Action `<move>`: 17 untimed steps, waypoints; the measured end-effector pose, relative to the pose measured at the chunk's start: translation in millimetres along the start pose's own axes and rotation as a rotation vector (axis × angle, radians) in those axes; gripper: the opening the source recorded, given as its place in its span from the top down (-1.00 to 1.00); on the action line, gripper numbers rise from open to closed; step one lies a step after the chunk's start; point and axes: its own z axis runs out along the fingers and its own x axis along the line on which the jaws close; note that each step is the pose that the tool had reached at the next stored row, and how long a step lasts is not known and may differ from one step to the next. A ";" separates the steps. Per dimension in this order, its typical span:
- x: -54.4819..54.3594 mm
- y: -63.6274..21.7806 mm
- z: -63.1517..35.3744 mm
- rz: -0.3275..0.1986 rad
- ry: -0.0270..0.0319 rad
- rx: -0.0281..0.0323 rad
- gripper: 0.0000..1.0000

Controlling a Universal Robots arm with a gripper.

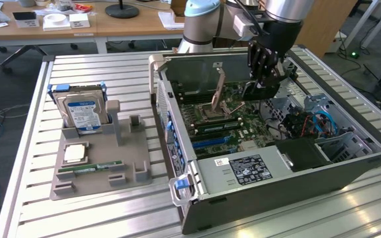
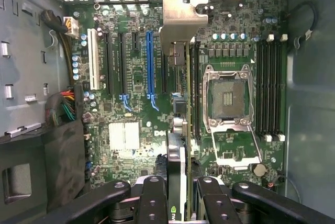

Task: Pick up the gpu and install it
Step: 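Insert the gpu into the slot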

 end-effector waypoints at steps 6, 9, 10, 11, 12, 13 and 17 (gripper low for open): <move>0.2 0.6 4.6 0.000 0.0003 0.0000 0.47; 0.2 0.7 4.8 0.000 0.0001 0.0000 0.47; 0.1 0.8 5.3 0.000 -0.0002 0.0001 0.47; 0.2 1.1 6.0 0.000 -0.0003 0.0002 0.47; 0.2 1.3 6.7 0.000 -0.0001 0.0001 0.47; 0.2 1.7 7.6 0.000 0.0001 0.0001 0.47; 0.5 3.6 11.7 -0.001 0.0001 0.0001 0.47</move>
